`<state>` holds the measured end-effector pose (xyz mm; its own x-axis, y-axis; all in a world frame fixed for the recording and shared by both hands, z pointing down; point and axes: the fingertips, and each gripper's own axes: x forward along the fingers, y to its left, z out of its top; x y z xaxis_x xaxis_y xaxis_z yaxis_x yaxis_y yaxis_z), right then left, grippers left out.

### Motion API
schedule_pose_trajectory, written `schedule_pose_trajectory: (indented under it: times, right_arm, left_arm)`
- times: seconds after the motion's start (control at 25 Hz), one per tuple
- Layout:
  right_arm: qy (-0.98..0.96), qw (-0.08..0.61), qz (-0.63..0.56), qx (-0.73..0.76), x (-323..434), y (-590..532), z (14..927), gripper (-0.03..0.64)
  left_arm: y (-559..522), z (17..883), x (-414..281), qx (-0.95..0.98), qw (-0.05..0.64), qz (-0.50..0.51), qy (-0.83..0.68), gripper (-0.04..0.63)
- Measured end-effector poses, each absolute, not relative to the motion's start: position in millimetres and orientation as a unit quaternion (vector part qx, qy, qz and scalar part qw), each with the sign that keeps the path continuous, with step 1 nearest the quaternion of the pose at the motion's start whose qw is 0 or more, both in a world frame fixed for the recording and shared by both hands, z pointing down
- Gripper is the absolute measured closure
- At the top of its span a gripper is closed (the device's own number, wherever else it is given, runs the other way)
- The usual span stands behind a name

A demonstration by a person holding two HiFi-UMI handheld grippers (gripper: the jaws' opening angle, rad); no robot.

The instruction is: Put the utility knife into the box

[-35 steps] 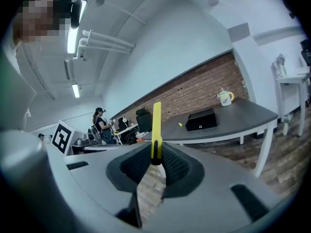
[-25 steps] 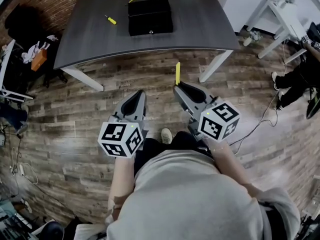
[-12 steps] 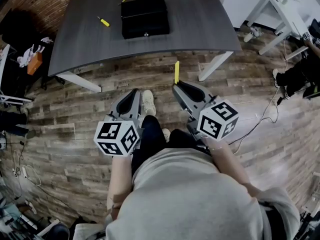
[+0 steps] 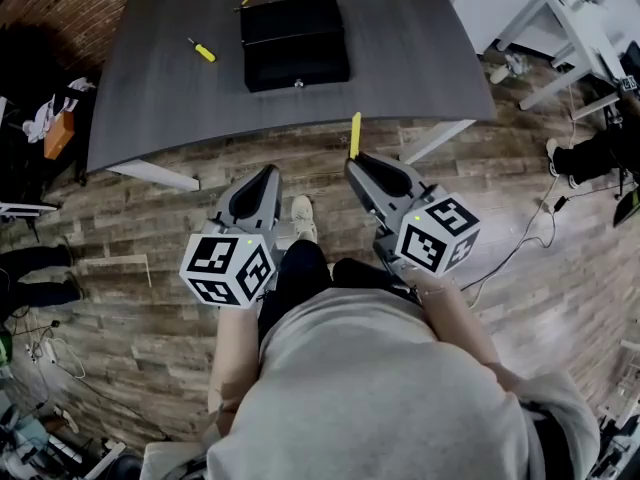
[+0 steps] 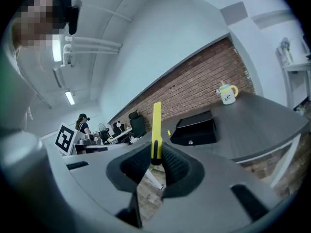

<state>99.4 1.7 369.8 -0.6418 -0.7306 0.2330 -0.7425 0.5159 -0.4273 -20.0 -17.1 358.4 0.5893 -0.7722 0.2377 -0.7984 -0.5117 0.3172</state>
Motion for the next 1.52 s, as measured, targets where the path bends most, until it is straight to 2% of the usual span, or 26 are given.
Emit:
schedule_pose_trajectory:
  times: [0.6,1.52]
  right_arm:
    - [-0.867,0.017,0.253,0.429,60.1,-127.6,362.8,0.545]
    - [-0.856,0.058,0.268,0.437,68.5,-208.0,380.3,0.545]
  left_arm:
    - [-145.4,354.2,-51.9,0.878,0.208,0.033,-0.429,0.572]
    - [-215.1,387.8,-54.2,0.867,0.257,0.037,-0.426,0.572]
